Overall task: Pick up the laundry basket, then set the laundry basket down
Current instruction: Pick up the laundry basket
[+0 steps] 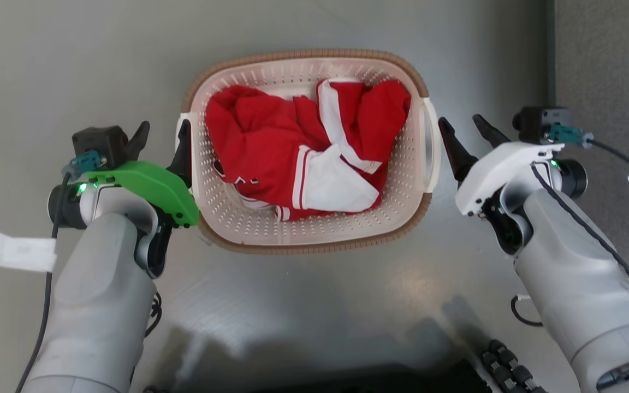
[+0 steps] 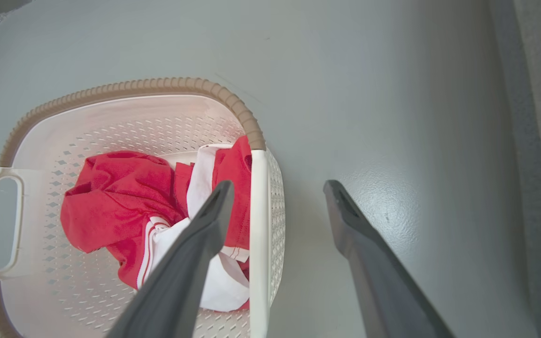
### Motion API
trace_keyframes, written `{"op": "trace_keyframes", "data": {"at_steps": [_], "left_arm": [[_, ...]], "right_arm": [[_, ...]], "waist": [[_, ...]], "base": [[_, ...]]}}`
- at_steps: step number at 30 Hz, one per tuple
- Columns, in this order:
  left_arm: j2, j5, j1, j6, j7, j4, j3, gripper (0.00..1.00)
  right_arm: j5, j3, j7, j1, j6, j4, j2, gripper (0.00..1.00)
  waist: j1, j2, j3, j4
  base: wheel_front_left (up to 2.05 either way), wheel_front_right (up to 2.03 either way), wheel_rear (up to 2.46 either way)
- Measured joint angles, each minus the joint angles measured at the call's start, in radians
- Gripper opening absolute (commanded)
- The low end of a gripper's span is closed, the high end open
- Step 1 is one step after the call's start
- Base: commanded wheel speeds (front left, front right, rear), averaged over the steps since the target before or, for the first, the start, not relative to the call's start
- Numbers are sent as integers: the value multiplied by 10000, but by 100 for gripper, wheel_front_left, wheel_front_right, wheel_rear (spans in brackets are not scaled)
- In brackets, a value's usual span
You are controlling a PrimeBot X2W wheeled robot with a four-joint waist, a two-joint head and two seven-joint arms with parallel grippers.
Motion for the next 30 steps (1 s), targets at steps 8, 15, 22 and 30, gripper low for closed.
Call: {"op": "trace_keyframes", "data": {"at_steps": [8, 15, 22, 30], "left_arm": [[-12, -173, -429, -25, 270, 577, -257, 100], [-23, -343, -987, -27, 479, 984, -556, 100], [-25, -502, -1372, -29, 533, 1350, -842, 100], [-25, -736, -1500, -46, 504, 1726, -1035, 98]], "right_arm": [[102, 207, 104, -584, 2, 476, 104, 100], [165, 545, 219, -998, 4, 924, 173, 100], [393, 917, 215, -1367, 4, 1104, 194, 100], [711, 1321, 209, -1511, 4, 1404, 199, 51]], "waist": [[0, 0, 553, -75], [0, 0, 1072, -107], [-1, 0, 1486, -86], [0, 0, 1606, -22]], "base": [[0, 0, 0], [0, 0, 0], [0, 0, 0], [0, 0, 0]]}}
